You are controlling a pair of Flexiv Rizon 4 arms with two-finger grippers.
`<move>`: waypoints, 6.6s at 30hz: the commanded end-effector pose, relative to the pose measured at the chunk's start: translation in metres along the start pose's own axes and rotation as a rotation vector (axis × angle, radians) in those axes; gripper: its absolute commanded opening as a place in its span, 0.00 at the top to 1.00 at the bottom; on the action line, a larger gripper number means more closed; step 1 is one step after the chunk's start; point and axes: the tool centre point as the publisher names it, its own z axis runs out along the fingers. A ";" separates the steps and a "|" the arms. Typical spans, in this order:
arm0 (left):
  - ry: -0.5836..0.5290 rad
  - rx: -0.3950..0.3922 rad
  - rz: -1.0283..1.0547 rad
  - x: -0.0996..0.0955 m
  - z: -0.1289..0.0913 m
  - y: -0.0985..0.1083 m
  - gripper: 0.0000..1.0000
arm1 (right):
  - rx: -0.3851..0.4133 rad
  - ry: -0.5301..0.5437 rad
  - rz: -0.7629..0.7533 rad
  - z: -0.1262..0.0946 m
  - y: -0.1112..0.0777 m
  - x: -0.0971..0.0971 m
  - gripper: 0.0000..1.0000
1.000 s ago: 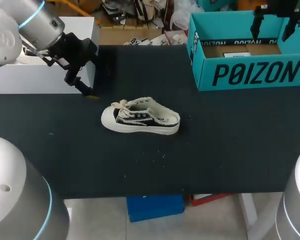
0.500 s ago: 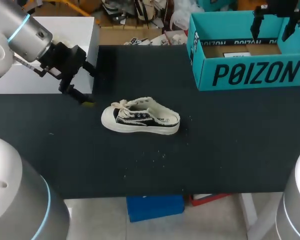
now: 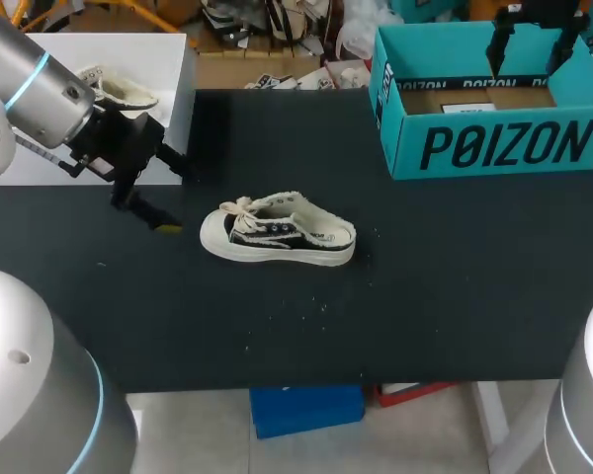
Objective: Take the shoe out of the shoebox, open the shoe tongue, remove and reinsert the insole, then place the shoe into the shoebox
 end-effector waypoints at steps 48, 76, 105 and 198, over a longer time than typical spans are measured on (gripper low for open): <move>-0.010 -0.001 0.001 0.002 0.000 0.000 0.00 | -0.370 0.118 -1.303 -0.009 -0.129 0.105 0.00; -0.010 -0.001 0.001 0.002 0.000 0.000 0.00 | -0.599 0.198 -1.256 0.074 -0.158 0.189 0.00; -0.010 -0.001 0.001 0.002 0.000 0.000 0.00 | -0.794 0.467 -1.217 0.125 -0.145 0.237 0.00; -0.010 -0.001 0.001 0.002 0.000 0.000 0.00 | -0.835 0.605 -1.135 0.255 -0.097 0.292 1.00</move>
